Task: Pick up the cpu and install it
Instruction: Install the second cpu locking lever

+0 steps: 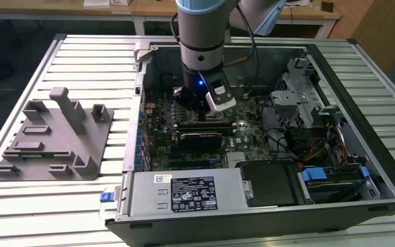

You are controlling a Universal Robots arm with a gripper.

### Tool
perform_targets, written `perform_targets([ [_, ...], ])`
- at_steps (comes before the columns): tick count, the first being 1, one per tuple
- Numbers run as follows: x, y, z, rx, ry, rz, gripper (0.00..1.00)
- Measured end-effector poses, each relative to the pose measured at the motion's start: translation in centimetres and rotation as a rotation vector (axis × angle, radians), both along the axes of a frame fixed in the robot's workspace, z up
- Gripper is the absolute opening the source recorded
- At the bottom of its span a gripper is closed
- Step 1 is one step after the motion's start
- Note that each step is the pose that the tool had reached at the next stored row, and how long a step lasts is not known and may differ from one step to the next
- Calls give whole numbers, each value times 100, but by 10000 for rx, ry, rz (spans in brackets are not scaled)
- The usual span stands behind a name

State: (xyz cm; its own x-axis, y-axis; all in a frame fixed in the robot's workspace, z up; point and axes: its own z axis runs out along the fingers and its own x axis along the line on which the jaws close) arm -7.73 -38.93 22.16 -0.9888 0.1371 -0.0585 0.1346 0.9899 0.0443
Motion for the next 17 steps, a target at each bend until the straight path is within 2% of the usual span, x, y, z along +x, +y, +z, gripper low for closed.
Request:
perform_targets([
  [7, -66, -49, -55, 295, -1, 123, 11],
  [11, -93, -94, -81, 389, 0, 164, 11],
  [13, -118, -114, -99, 541, 0, 208, 11],
  [14, -138, -119, -109, 684, 0, 233, 11],
  [15, -155, -123, -120, 865, -2, 258, 11],
  [17, -166, -125, -130, 992, -3, 276, 11],
])
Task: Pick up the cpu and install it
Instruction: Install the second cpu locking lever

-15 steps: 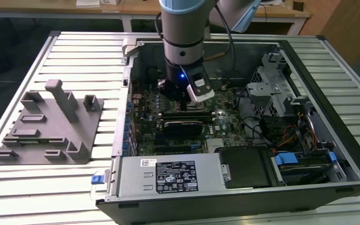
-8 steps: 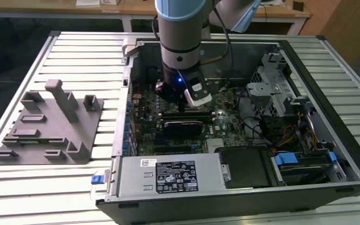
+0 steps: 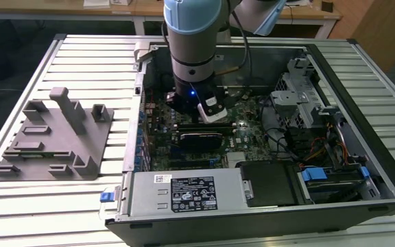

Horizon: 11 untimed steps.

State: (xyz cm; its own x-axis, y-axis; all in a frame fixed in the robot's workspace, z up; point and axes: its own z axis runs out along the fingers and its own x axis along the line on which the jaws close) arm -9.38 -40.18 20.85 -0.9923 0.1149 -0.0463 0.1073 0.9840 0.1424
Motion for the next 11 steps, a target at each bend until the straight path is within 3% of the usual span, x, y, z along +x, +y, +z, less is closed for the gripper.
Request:
perform_targets([
  [2, -2, -5, -8, 66, 0, 7, 11],
  [5, -2, -21, -13, 94, 0, 38, 11],
  [11, -2, -23, -16, 91, 4, 930, 11],
])
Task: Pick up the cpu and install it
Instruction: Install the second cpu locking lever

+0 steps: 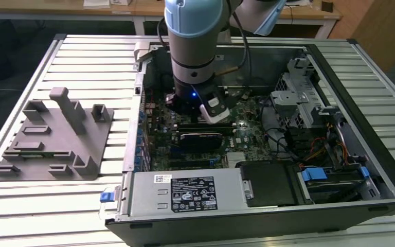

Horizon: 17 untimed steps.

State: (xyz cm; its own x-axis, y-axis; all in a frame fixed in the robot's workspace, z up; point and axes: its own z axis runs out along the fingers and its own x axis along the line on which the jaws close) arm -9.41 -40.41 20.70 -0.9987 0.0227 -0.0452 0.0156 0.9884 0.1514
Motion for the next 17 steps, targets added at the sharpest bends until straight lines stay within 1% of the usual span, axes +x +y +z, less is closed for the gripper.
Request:
perform_targets([
  [1, 0, -1, -1, 1, -1, 110, 11],
  [3, 1, -12, -3, 2, -2, 184, 11],
  [6, 8, -36, -3, 2, -1, 195, 11],
  [10, 32, -40, -7, 9, -1, 199, 11],
  [14, 32, -56, -22, 103, -3, 211, 11],
  [17, 27, -68, -37, 235, -5, 211, 11],
])
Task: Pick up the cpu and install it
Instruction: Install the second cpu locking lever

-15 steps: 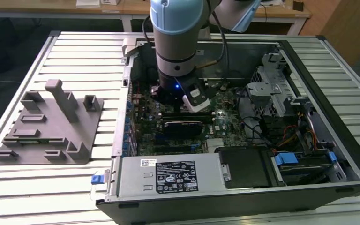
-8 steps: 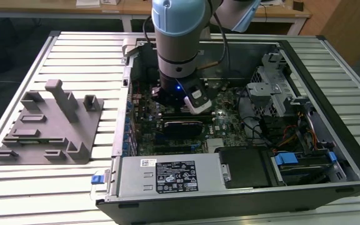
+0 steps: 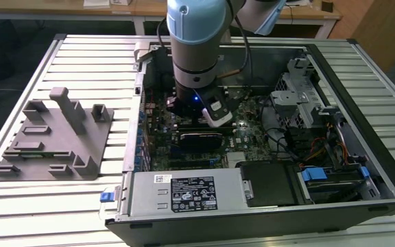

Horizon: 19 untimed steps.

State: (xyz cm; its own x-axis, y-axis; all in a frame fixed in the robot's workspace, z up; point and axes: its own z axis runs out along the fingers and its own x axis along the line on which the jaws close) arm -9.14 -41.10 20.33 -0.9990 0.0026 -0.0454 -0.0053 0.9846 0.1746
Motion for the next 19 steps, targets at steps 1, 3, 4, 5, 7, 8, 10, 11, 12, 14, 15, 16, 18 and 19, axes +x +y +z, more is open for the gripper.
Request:
perform_targets([
  [1, 0, -5, -4, 48, 0, 1, 11],
  [3, -4, -14, -10, 135, -1, 1, 11],
  [4, -12, -18, -12, 174, -1, -1, 11],
  [5, -22, -20, -14, 209, -4, 0, 11],
  [7, -43, -24, -19, 271, -10, 1, 11],
  [8, -50, -24, -22, 300, -13, 1, 11],
  [10, -63, -24, -32, 349, -19, 1, 11],
  [11, -72, -24, -37, 369, -23, 1, 11],
  [12, -80, -24, -43, 387, -27, 1, 11],
  [14, -87, -24, -52, 419, -28, 2, 11],
  [15, -88, -24, -57, 433, -29, 3, 11],
  [16, -89, -24, -60, 447, -28, 3, 11],
  [18, -90, -24, -66, 476, -28, 1, 11],
  [19, -91, -24, -69, 491, -28, 0, 11],
])
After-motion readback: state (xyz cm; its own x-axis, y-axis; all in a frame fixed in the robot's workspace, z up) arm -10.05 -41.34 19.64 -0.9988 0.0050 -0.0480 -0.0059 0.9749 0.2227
